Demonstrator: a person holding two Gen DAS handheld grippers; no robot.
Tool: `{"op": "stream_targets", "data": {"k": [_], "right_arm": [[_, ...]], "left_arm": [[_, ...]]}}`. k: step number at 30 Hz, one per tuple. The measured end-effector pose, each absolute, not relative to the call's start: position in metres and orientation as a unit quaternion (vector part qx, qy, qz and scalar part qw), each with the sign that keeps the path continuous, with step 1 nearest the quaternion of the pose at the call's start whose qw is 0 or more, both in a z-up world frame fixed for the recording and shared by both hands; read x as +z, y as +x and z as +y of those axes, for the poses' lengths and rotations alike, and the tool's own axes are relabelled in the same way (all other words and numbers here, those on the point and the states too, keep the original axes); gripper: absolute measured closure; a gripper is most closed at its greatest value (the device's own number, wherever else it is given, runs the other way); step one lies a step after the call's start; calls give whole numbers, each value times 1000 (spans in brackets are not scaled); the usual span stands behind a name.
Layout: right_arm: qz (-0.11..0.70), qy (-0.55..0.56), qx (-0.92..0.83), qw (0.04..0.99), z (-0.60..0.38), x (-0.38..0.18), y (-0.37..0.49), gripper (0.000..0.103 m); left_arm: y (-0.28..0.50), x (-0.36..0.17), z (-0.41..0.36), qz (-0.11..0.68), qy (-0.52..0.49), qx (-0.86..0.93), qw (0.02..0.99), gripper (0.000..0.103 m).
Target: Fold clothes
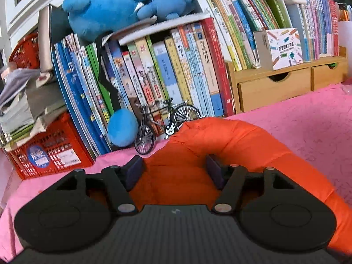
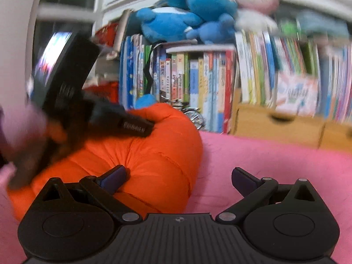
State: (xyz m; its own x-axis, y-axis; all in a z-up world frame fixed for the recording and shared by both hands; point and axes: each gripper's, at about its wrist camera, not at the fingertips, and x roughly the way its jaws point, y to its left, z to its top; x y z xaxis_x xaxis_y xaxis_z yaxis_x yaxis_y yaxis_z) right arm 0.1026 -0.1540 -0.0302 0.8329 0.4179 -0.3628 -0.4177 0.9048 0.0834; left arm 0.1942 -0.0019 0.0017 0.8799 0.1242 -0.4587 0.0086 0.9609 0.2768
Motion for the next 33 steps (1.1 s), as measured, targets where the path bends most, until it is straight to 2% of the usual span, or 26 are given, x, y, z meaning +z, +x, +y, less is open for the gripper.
{"op": "stream_targets", "data": {"k": [5,10,18,19,21,27,33], "right_arm": [[193,134,223,946,-196,-23,106,0],[142,133,214,957,-219,-1,84,0],[184,107,199,957,-210,-25,85,0],[192,113,199,954,-211,-27,88,0],[190,143,206,949,-219,-30,89,0],[209,196,221,932,-232,-37,96,0],[183,151,271,933,-221,-18,73,0]], "left_arm": [[198,-8,7,233,82,40,968,38],[201,-9,19,241,42,29,969,38],[193,14,23,271,33,20,962,37],[185,20,25,269,30,16,963,37],[169,31,27,261,31,6,965,26],[126,40,26,250,76,24,965,23],[108,36,19,249,112,28,962,23]]}}
